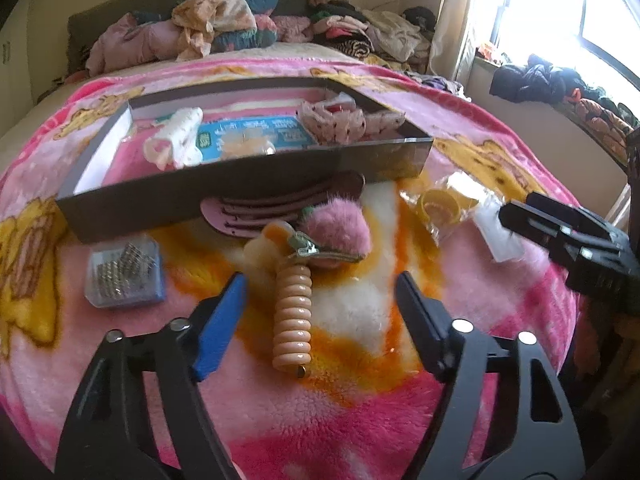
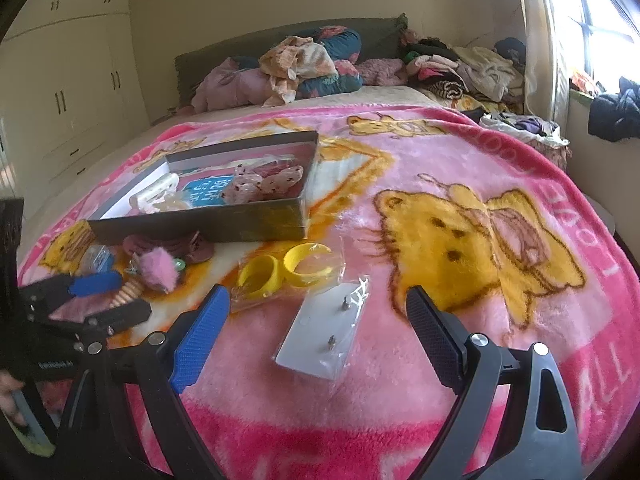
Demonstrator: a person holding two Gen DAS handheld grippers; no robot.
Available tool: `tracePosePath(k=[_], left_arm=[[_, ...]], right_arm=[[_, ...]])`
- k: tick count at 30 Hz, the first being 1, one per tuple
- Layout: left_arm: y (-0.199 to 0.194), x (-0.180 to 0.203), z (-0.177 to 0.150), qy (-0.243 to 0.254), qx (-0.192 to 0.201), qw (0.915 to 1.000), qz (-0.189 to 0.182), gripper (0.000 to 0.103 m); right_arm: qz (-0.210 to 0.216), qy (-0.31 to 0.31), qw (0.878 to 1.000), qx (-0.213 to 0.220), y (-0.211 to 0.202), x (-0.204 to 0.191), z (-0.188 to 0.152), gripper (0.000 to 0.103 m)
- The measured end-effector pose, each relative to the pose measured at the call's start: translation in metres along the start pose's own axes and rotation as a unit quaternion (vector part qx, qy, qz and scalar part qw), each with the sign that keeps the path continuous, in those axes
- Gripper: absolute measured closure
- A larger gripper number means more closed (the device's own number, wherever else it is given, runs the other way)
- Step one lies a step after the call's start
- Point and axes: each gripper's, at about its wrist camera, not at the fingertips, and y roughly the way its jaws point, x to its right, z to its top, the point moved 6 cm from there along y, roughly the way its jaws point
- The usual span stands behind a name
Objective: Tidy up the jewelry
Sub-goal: 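Grasp the coiled peach hair tie with the left tool while the right tool approaches the yellow bangles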
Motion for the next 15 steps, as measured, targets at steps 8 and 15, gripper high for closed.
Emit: tracePosePath(k=[8,15], left_arm=[[0.007,-0.005,-0.001,-0.002,-0.003,1.0000,0.007,0.072],[0.007,-0.010,0.000,-0.007,-0.003,0.9999,0.007,0.091]], right_arm=[[-0.002,-0.028,0.999,-0.016,0.023,-0.004,0.013,0.016],[0.003,-0.060,0.997,-0.040,0.049,-0.007,0.022,0.016]])
